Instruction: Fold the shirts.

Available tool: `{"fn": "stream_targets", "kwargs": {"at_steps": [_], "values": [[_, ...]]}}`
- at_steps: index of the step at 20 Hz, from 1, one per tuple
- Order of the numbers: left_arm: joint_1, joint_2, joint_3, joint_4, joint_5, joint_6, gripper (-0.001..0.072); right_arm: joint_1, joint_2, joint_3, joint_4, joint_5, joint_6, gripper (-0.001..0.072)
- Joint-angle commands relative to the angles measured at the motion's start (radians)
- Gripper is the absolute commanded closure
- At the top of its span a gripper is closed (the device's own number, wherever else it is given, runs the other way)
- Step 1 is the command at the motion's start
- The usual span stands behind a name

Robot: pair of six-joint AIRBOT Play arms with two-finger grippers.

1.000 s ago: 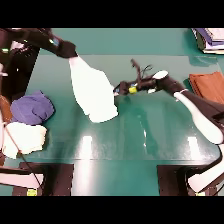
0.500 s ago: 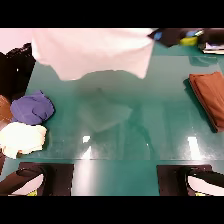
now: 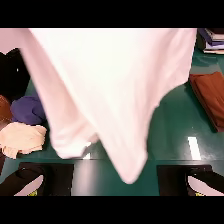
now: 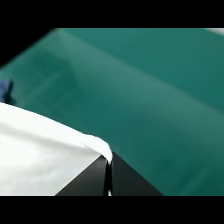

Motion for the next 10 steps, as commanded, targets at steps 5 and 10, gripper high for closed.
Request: {"fn": "stream_targets", "kwargs": {"at_steps": [5,10], "values": [[-0.234,-0.128,-0.65,0.106,0.03,0.005,0.0682,-0.001,-0.243,-0.264,-0.034,0.097,0.002,0.0696],[-0.28,-0.204,-0.878,0.109,0.111,0.055,0.0565,-0.013,-0.263,-0.436,-0.033,-0.001,-0.007,0.0695]]}}
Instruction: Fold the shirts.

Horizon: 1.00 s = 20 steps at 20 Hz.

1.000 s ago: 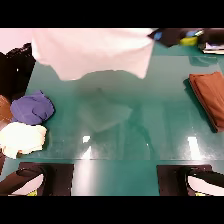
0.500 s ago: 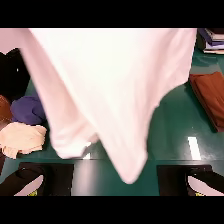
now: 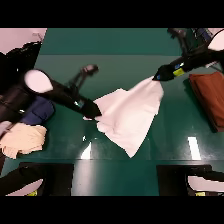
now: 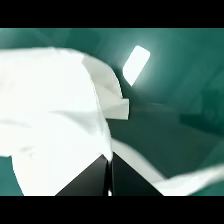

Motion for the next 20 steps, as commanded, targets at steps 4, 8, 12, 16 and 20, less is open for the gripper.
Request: {"fn": "stream_targets", "kwargs": {"at_steps": [4,8,12,16,20], "values": [[-0.018,-0.01,-0.077,-0.034,-0.021,0.021,0.0107,-0.044,0.037,-0.109,-0.006,-0.06,-0.007,0.0696],[0.166,0.04,0.115,0.009,-0.009,0.029,0.0106,-0.085,0.094,-0.109,-0.006,-0.058,-0.011,0.0696],[0.336,-0.049,0.155,0.005,0.066,0.047,0.0105,-0.091,0.123,-0.109,-0.006,-0.061,-0.014,0.0696],[0.343,-0.325,0.156,-0.042,0.015,0.079,0.0077,-0.085,0.123,-0.11,0.001,-0.057,-0.013,0.0696],[0.347,-0.533,0.156,-0.196,0.014,0.08,0.0077,-0.085,0.123,-0.11,0.002,-0.051,-0.013,0.0696]]}}
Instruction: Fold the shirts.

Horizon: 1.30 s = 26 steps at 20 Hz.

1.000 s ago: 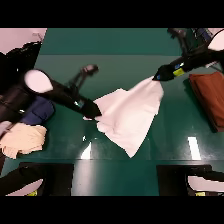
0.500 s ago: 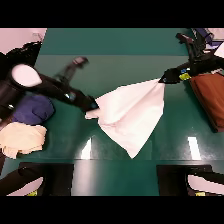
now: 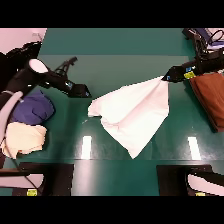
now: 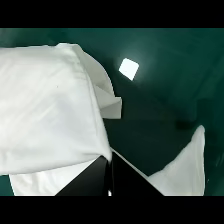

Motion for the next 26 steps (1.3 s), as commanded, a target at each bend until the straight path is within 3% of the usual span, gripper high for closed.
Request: {"fn": "stream_targets", "kwargs": {"at_steps": [1,8,9,11,12,17,22,26], "values": [[0.009,-0.165,0.003,-0.137,-0.006,0.021,0.0077,0.0,0.002,0.0,0.003,0.006,0.0,0.0696],[-0.035,-0.185,0.002,-0.13,0.066,0.028,0.0079,0.0,0.002,0.0,0.003,0.001,0.001,0.0695],[-0.051,-0.185,0.002,-0.13,0.08,0.041,0.013,0.0,0.002,0.0,0.003,-0.002,0.001,0.0695],[-0.056,-0.185,0.006,-0.143,0.105,0.043,0.0606,0.0,0.002,0.0,0.003,-0.001,0.0,0.0695],[-0.051,-0.184,0.016,-0.15,0.101,0.042,0.0683,0.0,0.002,0.001,0.003,0.0,0.0,0.0695],[-0.002,-0.079,0.225,-0.105,0.023,0.042,0.0683,-0.029,0.007,0.108,0.001,0.019,0.0,0.0696],[0.039,0.226,0.552,0.046,0.03,0.044,0.0682,-0.056,0.007,0.432,-0.005,0.114,0.0,0.0696],[0.039,0.449,0.72,0.067,0.047,0.051,0.0682,-0.056,0.023,0.615,-0.005,0.162,0.0,0.0696]]}}
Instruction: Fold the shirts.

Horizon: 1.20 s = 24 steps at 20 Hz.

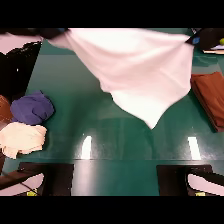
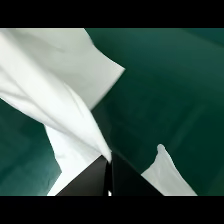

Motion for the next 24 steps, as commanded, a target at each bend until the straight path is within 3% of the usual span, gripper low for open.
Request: {"fn": "stream_targets", "kwargs": {"at_steps": [1,6,11,16,19,21,24], "values": [[0.005,0.188,0.146,0.042,0.014,0.006,0.0682,-0.003,0.037,0.127,-0.003,0.03,0.0,0.0695],[0.005,0.346,0.181,0.042,0.049,0.001,0.0683,-0.003,0.223,0.012,-0.034,-0.055,-0.001,0.0696],[0.005,0.344,0.177,0.063,-0.024,-0.035,0.0683,-0.003,0.237,0.103,-0.11,-0.034,0.008,0.0697],[0.005,0.172,0.052,0.119,-0.222,-0.075,0.0683,-0.001,0.072,-0.014,-0.108,0.024,0.021,0.0697],[0.004,0.024,-0.107,0.131,-0.299,-0.077,0.0682,0.016,-0.088,-0.056,-0.111,-0.016,0.021,0.0697],[0.004,-0.072,-0.241,0.134,-0.258,-0.072,0.0682,0.026,-0.207,-0.056,-0.112,-0.069,0.021,0.0697],[0.004,-0.215,-0.355,0.187,-0.066,-0.047,0.0682,0.037,-0.359,-0.056,-0.108,-0.225,0.021,0.0697]]}}
